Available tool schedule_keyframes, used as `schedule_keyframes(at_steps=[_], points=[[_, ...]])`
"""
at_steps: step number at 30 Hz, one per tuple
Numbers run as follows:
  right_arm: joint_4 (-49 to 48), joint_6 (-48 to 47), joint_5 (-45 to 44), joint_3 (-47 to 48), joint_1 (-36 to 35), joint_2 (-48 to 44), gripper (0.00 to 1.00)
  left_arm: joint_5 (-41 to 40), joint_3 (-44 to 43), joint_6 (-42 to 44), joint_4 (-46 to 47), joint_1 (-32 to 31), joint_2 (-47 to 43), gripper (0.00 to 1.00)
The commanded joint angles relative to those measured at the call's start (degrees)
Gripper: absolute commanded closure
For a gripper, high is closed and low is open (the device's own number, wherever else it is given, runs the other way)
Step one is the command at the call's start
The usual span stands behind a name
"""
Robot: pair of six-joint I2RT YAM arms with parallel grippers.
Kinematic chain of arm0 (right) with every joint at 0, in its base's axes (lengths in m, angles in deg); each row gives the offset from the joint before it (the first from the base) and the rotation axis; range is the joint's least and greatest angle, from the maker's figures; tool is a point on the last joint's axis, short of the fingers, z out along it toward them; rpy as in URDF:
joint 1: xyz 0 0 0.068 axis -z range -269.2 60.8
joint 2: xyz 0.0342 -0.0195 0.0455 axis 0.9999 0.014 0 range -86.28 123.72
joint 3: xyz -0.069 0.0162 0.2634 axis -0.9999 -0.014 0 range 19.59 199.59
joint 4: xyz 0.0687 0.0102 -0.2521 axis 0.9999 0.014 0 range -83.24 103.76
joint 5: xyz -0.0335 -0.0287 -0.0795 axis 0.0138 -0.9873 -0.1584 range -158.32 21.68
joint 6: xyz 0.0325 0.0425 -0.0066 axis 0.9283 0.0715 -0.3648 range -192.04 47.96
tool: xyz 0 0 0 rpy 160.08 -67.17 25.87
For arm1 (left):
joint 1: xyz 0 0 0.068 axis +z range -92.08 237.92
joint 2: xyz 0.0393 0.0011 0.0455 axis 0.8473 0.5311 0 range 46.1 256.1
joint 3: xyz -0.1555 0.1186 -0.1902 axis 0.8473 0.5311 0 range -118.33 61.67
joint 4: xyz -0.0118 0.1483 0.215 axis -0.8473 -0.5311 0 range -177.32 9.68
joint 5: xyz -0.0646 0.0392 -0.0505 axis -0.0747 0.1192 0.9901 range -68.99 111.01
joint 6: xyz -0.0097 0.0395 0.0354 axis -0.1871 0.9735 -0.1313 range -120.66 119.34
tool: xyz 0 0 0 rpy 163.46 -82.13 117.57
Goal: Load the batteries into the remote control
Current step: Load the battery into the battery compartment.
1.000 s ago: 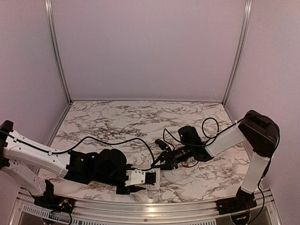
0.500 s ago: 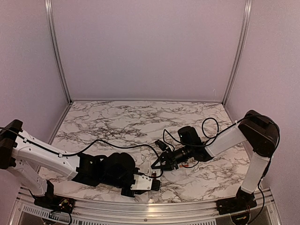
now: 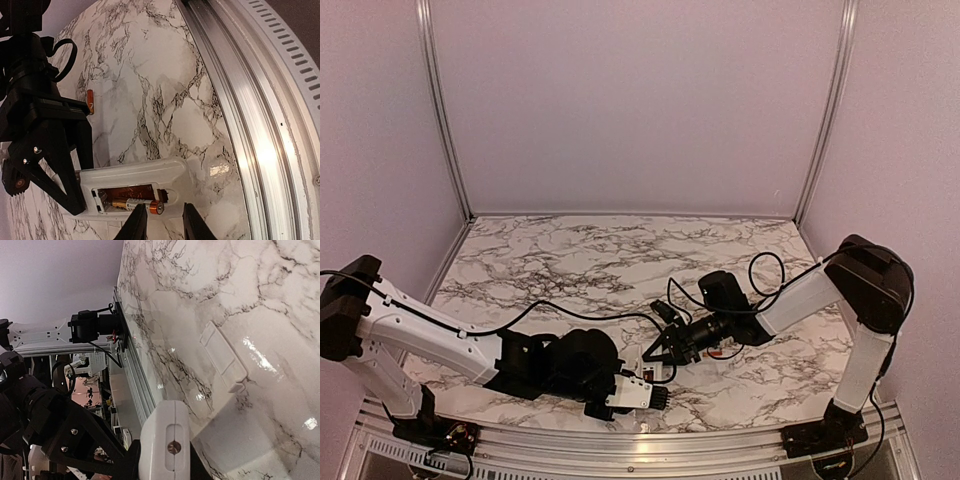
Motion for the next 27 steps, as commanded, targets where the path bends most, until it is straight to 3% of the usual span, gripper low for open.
schedule_keyframes(at_steps=[1,27], points=[[-0.58,-0.66,-0.28,0.49,-0.66,0.74,1.0,-1.6,-1.84,1.06,1.54,-0.31,1.82,0.75],[-2.5,0.58,-0.28,-0.87,-0.64,0.36,1.0,-4.7,-4.58,0.58,-0.57,0.94,6.3,0.82]])
